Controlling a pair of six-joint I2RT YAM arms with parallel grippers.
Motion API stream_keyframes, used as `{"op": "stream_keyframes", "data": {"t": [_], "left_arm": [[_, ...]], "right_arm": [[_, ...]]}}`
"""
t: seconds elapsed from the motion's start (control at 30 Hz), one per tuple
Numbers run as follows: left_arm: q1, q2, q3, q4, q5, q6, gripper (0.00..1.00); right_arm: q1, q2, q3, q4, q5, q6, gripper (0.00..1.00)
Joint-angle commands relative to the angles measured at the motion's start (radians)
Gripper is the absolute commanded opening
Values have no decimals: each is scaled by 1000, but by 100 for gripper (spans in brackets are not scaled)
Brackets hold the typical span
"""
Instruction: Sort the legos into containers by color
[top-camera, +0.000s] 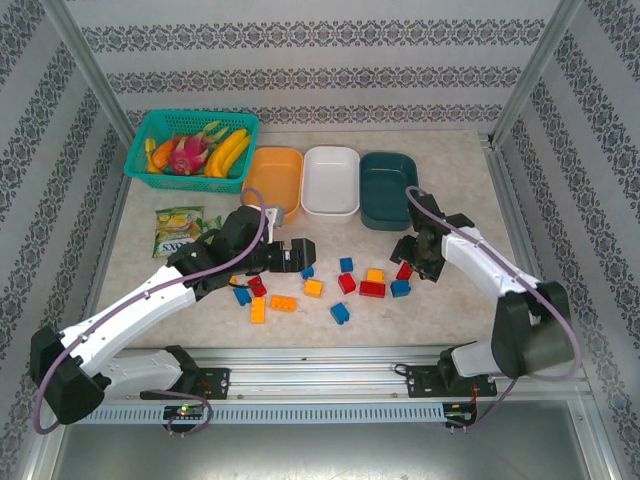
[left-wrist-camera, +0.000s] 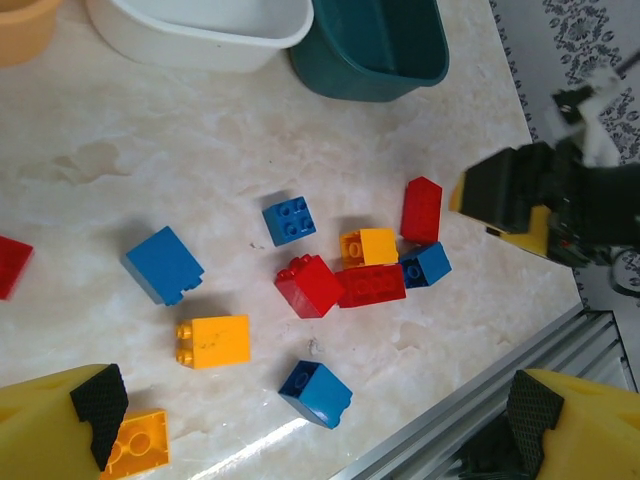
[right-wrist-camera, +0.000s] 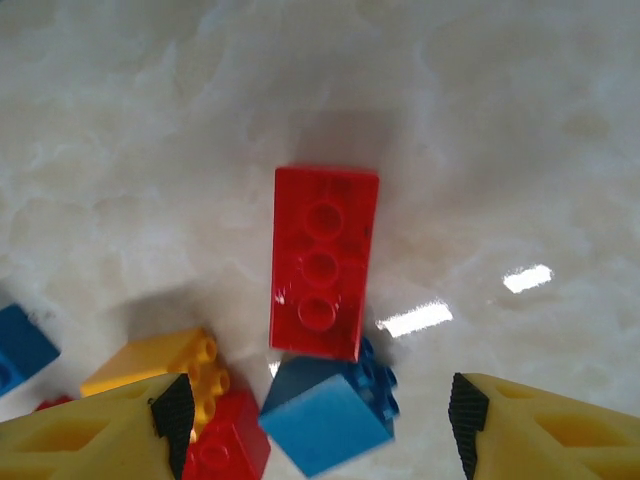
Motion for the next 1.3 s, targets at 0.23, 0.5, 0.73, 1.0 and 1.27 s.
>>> {"op": "stream_keyframes", "data": {"t": [0.23,0.5,0.73,1.0,1.27], "left_arm": [[-24,13,23,76,10,-17,100],[-24,8,18,71,12,-26,100],[-24,13,32,67,20,-30,100],[-1,81,178,4,-11,-50,100],[134,254,408,-31,90,-71,100]], "right_arm": [[-49,172,0,109,-25,-18,65],[-50,247,7,163,-16,-28,49],[-32,209,23,141,37,-28,30],[96,-33,121,14,220,-90,28],[47,146,407,19,129,-207,31]]}}
